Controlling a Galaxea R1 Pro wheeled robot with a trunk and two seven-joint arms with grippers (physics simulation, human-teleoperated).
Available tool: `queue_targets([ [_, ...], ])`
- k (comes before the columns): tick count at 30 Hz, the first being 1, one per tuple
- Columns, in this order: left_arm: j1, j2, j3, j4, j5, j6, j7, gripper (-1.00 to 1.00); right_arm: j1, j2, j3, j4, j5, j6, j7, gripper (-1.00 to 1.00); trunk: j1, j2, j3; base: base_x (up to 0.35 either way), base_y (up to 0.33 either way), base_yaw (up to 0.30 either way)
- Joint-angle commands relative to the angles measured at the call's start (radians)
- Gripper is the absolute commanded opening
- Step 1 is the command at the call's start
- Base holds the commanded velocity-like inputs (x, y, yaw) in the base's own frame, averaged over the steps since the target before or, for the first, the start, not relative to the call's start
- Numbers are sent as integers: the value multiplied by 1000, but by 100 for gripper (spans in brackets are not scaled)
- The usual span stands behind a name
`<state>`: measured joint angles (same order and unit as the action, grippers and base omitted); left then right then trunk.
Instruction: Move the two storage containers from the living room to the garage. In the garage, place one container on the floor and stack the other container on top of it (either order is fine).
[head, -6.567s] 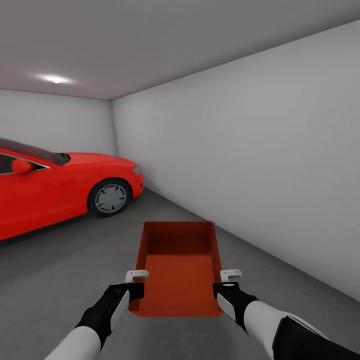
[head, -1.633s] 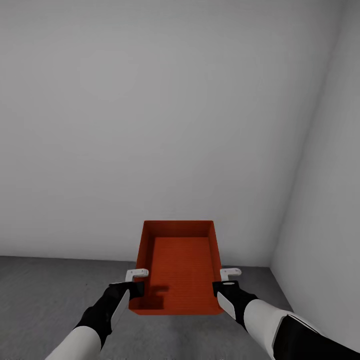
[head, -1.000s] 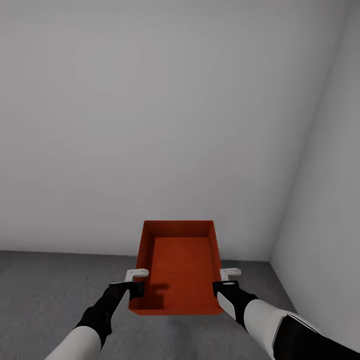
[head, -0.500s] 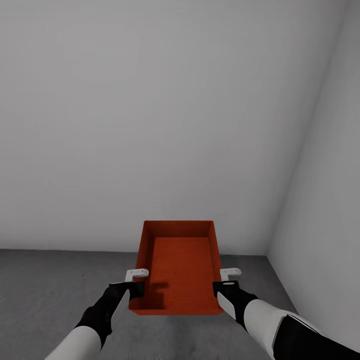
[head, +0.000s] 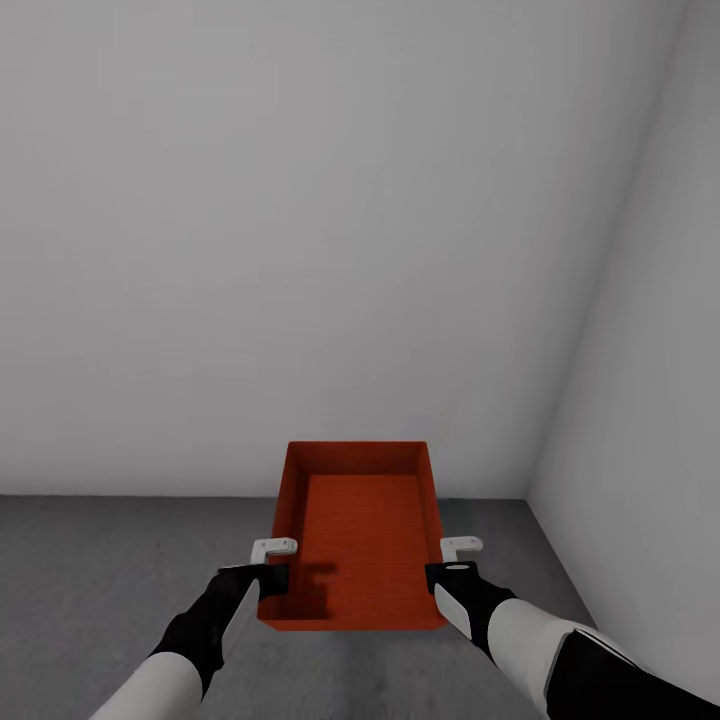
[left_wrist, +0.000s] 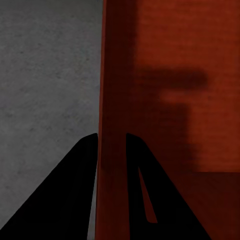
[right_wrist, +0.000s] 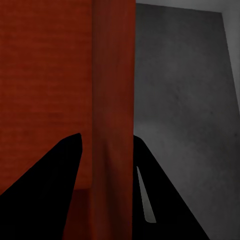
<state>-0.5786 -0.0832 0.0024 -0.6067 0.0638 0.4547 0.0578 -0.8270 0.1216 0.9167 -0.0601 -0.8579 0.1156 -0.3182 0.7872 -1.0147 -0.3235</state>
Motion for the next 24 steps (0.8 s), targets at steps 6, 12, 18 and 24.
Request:
queue_targets([
  [6,0,0,-58,0,-29,4,10,-100,-1,0,-1,0,2,6,-33,-100,23,-43,-30,0,0,-71],
  [12,0,0,-58,0,-29,4,10,-100,-1,0,-1,0,2,6,-33,-100,46,-85,-58,0,0,-66],
  [18,0,0,-58,0,-29,4,10,-100,-1,0,-1,0,2,6,-33,-100,69,-127,-87,0,0,-63],
  [24,0,0,-58,1,-29,4,10,-100,-1,0,-1,0,2,6,-33,-100,92,-169,-113,0,0,-15],
])
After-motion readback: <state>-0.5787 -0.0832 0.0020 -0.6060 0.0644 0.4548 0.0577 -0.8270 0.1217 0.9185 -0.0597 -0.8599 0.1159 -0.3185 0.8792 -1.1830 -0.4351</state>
